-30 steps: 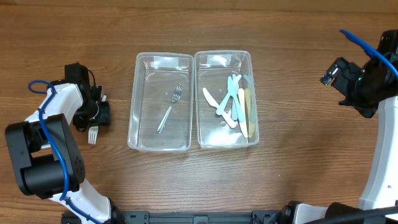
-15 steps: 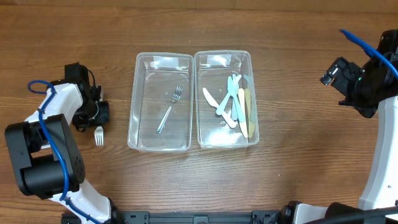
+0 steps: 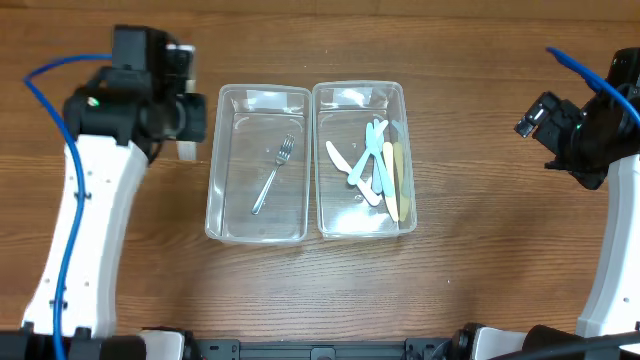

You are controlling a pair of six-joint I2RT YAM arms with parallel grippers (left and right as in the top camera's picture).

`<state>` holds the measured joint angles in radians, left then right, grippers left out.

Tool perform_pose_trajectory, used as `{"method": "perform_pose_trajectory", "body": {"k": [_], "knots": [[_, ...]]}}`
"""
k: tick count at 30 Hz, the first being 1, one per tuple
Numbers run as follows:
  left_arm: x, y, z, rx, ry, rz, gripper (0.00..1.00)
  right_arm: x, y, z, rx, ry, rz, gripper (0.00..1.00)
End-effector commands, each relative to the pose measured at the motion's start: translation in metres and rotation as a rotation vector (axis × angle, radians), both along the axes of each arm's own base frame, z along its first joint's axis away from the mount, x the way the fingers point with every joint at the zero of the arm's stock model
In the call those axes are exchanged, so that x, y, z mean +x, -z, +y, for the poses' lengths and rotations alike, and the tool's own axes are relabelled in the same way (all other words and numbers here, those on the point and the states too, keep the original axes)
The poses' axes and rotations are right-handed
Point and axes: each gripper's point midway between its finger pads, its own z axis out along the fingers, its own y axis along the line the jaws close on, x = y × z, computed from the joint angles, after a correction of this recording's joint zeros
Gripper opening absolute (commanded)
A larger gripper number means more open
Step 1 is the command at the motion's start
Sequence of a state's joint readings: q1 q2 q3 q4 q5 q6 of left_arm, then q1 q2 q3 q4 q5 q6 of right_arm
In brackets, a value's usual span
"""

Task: Pack container
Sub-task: 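Place the white plastic fork into the left container and release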

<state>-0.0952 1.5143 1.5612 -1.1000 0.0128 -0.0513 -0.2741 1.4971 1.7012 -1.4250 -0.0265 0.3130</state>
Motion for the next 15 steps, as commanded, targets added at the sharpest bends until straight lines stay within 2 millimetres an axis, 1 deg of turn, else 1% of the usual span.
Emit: {"method": "perform_pose_trajectory", "body": {"k": [1, 2, 3, 5, 8, 9, 10, 12, 13, 14, 15], "knots": [[-0.002, 0.029, -0.048, -0.010, 0.049, 0.076, 0.04, 0.001, -0.001, 0.002, -0.003, -0.011, -0.007, 1.00], [-0.001, 0.041, -0.061, -0.010, 0.070, 0.099, 0.04, 0.001, -0.001, 0.002, -0.002, -0.011, -0.006, 1.00], [0.001, 0.051, -0.069, -0.007, 0.086, 0.118, 0.04, 0.001, -0.001, 0.002, -0.002, -0.011, -0.006, 1.00], [0.004, 0.084, -0.087, 0.014, 0.124, 0.190, 0.04, 0.001, -0.001, 0.002, -0.002, -0.011, -0.006, 1.00], [0.005, 0.128, -0.098, 0.040, 0.144, 0.296, 0.04, 0.001, -0.001, 0.002, -0.002, -0.011, -0.005, 1.00], [0.002, 0.150, -0.101, 0.049, 0.151, 0.354, 0.04, 0.001, -0.001, 0.002, -0.002, -0.011, -0.006, 1.00], [0.001, 0.161, -0.103, 0.047, 0.156, 0.384, 0.04, 0.001, -0.001, 0.002, -0.002, -0.011, -0.006, 1.00], [-0.001, 0.172, -0.104, 0.054, 0.157, 0.414, 0.04, 0.001, -0.001, 0.002, -0.002, -0.011, -0.006, 1.00], [0.000, 0.175, -0.104, 0.055, 0.159, 0.416, 0.13, 0.001, -0.001, 0.002, -0.002, -0.011, -0.006, 1.00], [0.000, 0.174, -0.104, 0.055, 0.161, 0.412, 0.24, 0.001, -0.001, 0.002, -0.002, -0.011, -0.006, 1.00], [0.002, 0.172, -0.105, 0.053, 0.162, 0.406, 0.29, 0.001, -0.001, 0.002, -0.002, -0.011, -0.006, 1.00]]}}
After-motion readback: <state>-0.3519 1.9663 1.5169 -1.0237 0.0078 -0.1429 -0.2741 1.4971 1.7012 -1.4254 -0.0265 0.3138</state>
